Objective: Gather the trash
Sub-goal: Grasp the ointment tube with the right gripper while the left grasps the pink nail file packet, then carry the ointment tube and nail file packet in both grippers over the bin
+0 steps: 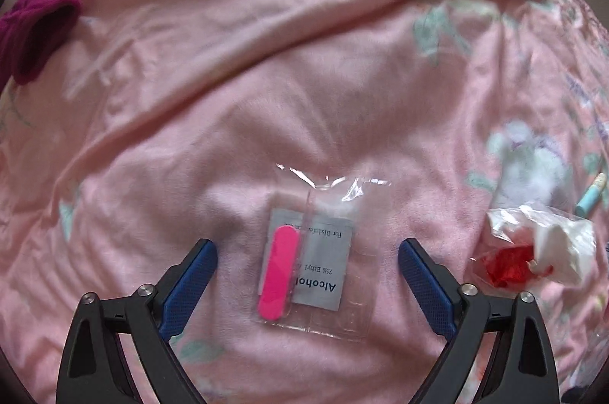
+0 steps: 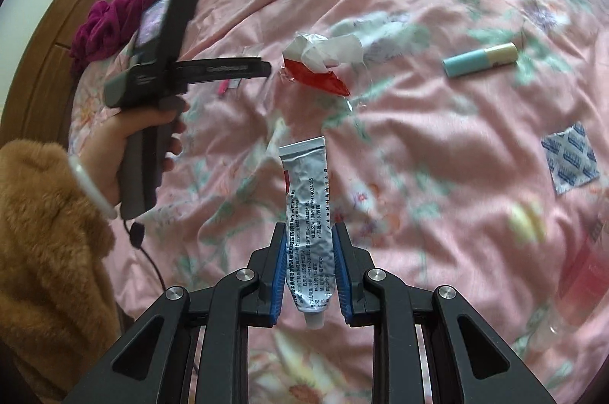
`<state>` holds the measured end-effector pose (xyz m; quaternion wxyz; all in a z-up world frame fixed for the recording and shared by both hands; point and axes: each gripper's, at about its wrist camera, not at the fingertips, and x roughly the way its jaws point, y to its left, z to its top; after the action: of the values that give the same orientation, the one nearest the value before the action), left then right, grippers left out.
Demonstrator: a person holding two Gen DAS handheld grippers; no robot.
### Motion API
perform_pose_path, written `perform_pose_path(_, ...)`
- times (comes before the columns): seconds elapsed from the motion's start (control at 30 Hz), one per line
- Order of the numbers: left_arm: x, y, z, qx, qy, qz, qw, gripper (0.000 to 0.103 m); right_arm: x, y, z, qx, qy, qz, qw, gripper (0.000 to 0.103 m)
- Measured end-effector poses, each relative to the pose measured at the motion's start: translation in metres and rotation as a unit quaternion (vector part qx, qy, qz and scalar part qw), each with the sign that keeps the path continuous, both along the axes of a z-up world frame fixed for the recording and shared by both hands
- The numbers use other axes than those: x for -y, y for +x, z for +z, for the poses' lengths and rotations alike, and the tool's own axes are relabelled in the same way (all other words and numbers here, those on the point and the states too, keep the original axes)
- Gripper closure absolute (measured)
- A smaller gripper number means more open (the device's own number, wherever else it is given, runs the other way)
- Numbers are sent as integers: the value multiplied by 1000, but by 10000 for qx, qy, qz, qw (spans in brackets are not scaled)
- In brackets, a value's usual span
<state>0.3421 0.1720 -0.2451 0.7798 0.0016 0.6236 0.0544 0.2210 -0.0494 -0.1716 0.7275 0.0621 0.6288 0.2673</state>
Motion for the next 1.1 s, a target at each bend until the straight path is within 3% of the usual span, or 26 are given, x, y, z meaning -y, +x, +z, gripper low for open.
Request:
perform_pose_path(0.03,0,2,-2,-19,-80,25,10000,50,1,-1,0,-12,13,-2,10000,80)
perform_pose_path(0.07,-1,3,-2,-10,-130,64,9999,60,2,-2,1,-17,16,-6,10000,80)
perform_pose_path(0.1,-2,2,1,63,-179,155,9997,77,3,-3,2,-10,27,-4,10000,80)
perform_pose_path(0.13,-3,1,4,137,-287,232,9992,83,3,-3,2,-8,35,4,10000,80)
perform_pose_path(0.3,-3,-11,24,369,-562,282,9973,87,1,-5,3,-30,86,34,10000,80)
perform_pose_path(0.37,-7,-20,33,426,-874,445,9943,87,1,-5,5,-12,100,73,9999,80)
perform_pose_path(0.57,8,-67,59,538,-992,468,9925,87,-1,-16,18,75,146,172,9997,80)
perform_pose_path(0.9,39,-209,112,580,-981,930,9891,87,11,-76,51,241,1,774,9967,81)
perform_pose_path(1.1,30,-284,156,995,-667,1495,9815,87,-3,-123,63,291,0,1385,9899,81)
